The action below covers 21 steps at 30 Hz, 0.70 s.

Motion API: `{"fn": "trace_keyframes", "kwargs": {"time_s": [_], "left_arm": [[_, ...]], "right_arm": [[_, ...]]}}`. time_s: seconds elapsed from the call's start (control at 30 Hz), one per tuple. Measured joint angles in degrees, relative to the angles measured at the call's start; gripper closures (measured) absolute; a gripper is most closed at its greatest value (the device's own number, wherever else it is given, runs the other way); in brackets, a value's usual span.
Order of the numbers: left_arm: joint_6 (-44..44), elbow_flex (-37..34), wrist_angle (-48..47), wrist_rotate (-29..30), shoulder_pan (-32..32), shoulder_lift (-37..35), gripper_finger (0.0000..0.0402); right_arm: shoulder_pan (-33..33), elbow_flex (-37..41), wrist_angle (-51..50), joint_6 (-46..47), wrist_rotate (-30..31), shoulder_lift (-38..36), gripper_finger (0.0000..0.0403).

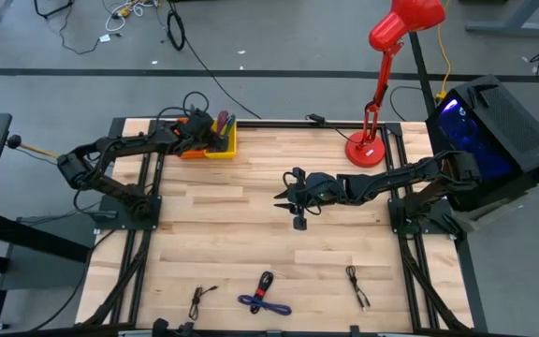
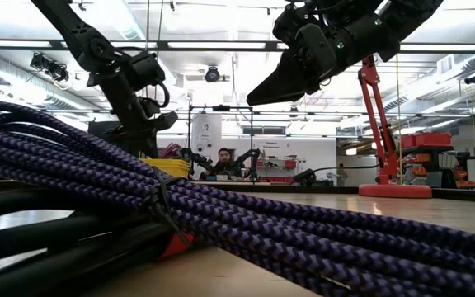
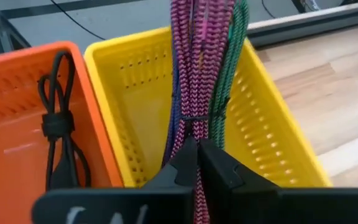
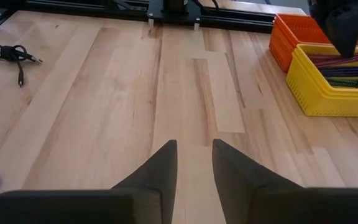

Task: Pick & Place USB Port
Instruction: Put the black and pink USB cable into the yellow bin, then put the black and blue USB cable into the yellow bin

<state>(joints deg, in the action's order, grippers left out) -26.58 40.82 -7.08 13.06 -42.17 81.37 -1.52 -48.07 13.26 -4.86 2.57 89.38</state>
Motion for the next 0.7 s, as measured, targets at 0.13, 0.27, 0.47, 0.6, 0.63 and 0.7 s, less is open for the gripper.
{"fn": "trace_keyframes", "kwargs": {"time_s": [0.13,0.27,0.47,0.6,0.63,0.7], "left_arm": [[0.2,0.0,2.3,0.5,0.0,0.0,0.0357],[0.5,0.0,5.7,-0.3,0.0,0.0,0.0329],[3.2,0.0,6.1,-1.1,-0.1,0.0,0.0289],[4.5,0.0,6.7,-12.1,0.1,-0.5,0.027],[4.8,0.0,6.6,-16.5,0.5,-0.5,0.0267],[5.1,0.0,6.2,-25.8,1.4,-1.0,0.0261]], "right_arm": [[0.0,0.0,0.6,0.0,0.0,0.0,0.0301],[0.0,0.0,0.8,0.0,0.0,0.0,0.0301],[0.0,0.0,0.8,0.0,0.1,0.0,0.0301],[0.0,0.0,0.8,0.0,0.1,0.0,0.0301],[0.0,0.0,0.8,0.0,0.1,0.0,0.0301],[0.0,0.0,0.8,0.0,0.1,0.0,0.0301]]}}
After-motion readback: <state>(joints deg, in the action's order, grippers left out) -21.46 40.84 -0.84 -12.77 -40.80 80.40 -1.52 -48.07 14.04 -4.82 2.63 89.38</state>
